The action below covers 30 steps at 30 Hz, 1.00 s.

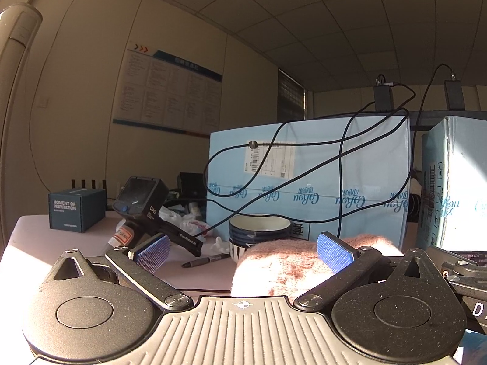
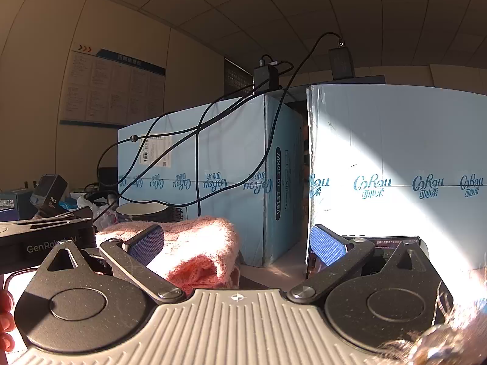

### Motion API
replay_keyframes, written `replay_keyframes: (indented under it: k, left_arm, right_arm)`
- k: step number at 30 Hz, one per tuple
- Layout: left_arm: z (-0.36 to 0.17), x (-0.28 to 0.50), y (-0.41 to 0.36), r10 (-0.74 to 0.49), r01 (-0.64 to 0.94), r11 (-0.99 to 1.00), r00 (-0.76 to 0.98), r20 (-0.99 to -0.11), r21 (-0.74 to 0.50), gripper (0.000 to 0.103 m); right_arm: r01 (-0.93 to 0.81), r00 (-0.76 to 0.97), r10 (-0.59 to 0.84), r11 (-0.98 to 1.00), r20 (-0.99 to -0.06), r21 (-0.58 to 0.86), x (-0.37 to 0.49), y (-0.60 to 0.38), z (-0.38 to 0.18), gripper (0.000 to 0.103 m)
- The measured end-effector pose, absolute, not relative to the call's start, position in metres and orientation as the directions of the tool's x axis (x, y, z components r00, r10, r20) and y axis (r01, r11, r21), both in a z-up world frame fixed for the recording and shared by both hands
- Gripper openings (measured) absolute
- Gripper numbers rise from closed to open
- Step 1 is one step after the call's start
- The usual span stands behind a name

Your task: Fold clothes

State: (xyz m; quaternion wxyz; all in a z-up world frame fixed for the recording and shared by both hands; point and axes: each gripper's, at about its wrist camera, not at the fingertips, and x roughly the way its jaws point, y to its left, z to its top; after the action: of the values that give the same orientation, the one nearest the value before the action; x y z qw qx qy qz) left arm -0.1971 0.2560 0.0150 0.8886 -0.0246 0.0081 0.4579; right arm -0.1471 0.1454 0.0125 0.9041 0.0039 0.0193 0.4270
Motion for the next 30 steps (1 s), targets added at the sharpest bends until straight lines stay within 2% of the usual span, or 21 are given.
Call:
replay_keyframes:
  k: [30]
  left_arm:
    - [0.0152,-0.1974,0.2563,0.807,-0.808,0.588,0.59,-0.039,-0.039,0.103]
  right_arm:
    - [-0.772,0.634,0.772,0.635,-0.033,0.021,-0.1474,0.1461,0.0126,0.103]
